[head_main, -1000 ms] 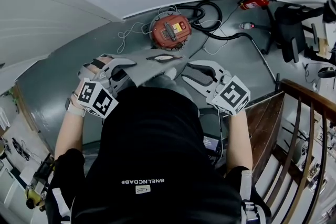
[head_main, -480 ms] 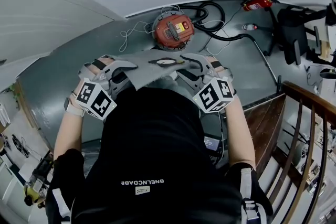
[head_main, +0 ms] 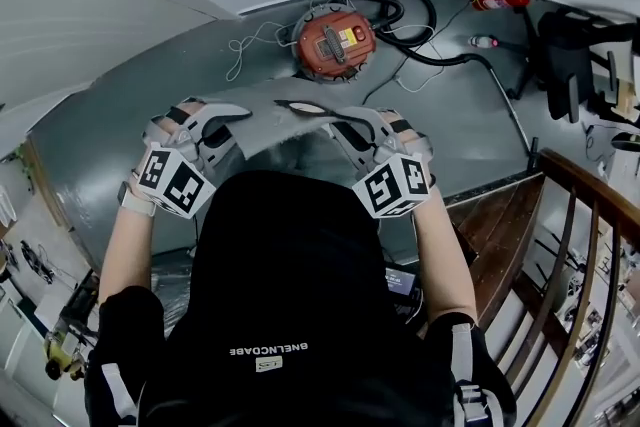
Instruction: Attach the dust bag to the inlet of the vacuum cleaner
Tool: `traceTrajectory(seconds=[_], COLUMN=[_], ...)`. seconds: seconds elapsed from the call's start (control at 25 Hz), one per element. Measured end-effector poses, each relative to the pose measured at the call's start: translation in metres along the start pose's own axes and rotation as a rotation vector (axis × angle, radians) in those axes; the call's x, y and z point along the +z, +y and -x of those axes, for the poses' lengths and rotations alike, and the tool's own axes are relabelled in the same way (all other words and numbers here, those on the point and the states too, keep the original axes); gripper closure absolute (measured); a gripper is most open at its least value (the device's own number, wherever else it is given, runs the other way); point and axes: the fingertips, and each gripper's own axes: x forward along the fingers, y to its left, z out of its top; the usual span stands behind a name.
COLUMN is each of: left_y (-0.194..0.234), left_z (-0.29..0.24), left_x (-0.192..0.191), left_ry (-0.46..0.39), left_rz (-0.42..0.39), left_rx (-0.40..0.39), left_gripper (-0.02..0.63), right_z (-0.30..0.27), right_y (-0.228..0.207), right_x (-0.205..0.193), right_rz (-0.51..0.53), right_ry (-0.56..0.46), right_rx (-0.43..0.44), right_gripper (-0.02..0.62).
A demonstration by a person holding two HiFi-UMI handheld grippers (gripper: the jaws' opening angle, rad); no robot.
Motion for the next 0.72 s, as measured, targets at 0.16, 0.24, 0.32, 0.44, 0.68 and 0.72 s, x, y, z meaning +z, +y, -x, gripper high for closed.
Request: traceTrajectory(seconds=[0.16,0.24,0.32,0.44,0.68,0.72], left_y=[-0.009,-0.012,-0.016,-0.026,-0.049,-0.054], left_z=[-0.02,-0.031,-0.044,-0.065,-0.108,-0.116], left_x=[-0.029,-0.044,-0.06,-0.088,-0.15,-0.159], left_ry=[0.036,0.047,0.057,0.085,0.134,0.145], left_rz=[0.037,0.057,0.082,0.109,0.182,0.185], left_rx=[-0.032,-0.047,-0.066,-0.112,-0.179,-0.188], left_gripper=[0.582,0.583,0.583,0.583,0.583,0.583], right_z=[-0.024,-0.038,-0.053,-0.079,-0.137,-0.145], right_y=[0.016,0.023,0.029,0.039,0.067,0.072], right_x=[-0.02,-0.032,-0.045,-0.067,-0.115,-0.123], right_rz=[-0.074,-0.113,-0.15,-0.199,-0.299,-0.308], right_ry=[0.013,0.017,0.025,0.045,0.071,0.074], right_rx=[0.022,0.03,0.04,0.065,0.114,0.117], right_gripper=[0.545,0.545,0.545,0.546,0.546,0.546])
